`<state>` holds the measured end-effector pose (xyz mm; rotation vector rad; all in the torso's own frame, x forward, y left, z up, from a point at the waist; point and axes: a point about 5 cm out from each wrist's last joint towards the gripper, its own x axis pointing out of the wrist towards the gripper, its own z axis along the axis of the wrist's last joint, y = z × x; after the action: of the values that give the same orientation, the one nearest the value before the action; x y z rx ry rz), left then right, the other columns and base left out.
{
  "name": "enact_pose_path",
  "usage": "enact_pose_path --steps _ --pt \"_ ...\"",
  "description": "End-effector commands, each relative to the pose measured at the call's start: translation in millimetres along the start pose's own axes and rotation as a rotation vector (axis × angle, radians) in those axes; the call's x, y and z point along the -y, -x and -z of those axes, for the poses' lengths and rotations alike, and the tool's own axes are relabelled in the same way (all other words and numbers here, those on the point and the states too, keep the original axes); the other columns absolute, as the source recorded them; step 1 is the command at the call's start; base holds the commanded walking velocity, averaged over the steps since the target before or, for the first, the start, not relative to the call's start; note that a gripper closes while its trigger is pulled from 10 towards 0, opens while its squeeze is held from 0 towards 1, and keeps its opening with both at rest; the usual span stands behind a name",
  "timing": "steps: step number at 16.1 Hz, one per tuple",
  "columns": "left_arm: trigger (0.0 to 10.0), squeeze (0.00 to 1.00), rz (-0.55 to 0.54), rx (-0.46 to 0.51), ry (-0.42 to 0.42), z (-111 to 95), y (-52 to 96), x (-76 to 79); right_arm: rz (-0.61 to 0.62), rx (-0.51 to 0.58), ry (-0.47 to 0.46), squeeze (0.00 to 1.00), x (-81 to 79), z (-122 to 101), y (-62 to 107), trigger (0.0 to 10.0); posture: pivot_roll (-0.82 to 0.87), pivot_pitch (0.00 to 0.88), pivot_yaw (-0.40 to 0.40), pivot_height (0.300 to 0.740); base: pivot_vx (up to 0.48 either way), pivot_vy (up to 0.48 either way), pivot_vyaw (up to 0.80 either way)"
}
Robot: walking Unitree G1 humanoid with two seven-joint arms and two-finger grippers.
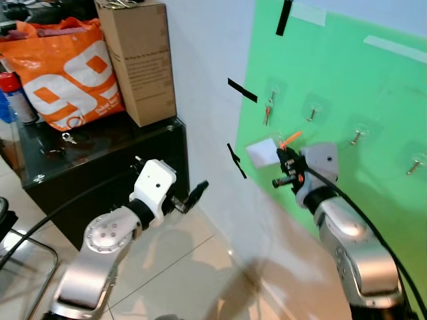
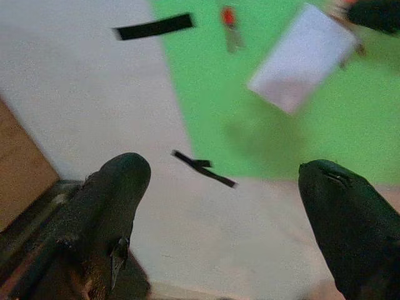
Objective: Hang keys on a hook
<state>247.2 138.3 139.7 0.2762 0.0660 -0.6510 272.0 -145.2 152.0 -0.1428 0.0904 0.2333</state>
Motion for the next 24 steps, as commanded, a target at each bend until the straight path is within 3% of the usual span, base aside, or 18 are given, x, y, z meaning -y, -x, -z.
enact_pose_path --steps 1,6,10,16,19,24 --pt "10.0 0.0 0.065 -0.025 0.007 3 2.8 6.8 0.02 -0.015 0.036 0.0 1.0 -7 -3.2 10.0 0.0 0.0 0.012 0.74 0.0 0.0 0.0" --pt "10.0 0.0 0.113 -0.046 0.007 3 8.2 6.6 0.036 -0.001 0.03 0.0 0.7 -34 -12.2 10.0 0.0 0.0 0.01 0.74 0.0 0.0 0.0" --pt "10.0 0.0 0.126 -0.045 0.012 3 8.4 7.4 -0.055 0.078 -0.212 0.0 -6.6 -50 -16.1 10.0 0.0 0.0 0.005 0.74 0.0 0.0 0.0" --pt "10.0 0.0 0.132 -0.042 0.014 2 7.9 6.2 -0.119 0.089 -0.515 0.0 2.9 -44 -27.7 10.0 0.01 0.0 0.003 0.74 0.0 0.0 0.0" --pt "10.0 0.0 0.135 -0.04 0.013 1 8.1 6.0 -0.141 0.111 -0.593 0.0 9.7 -44 -32.5 10.0 0.02 0.0 0.003 0.74 0.0 0.0 0.0" --pt "10.0 0.0 0.137 -0.04 0.013 1 9.1 6.1 -0.102 0.102 -0.648 0.0 17.7 -38 -34.6 10.0 0.02 0.0 0.003 0.74 0.0 0.0 0.0"
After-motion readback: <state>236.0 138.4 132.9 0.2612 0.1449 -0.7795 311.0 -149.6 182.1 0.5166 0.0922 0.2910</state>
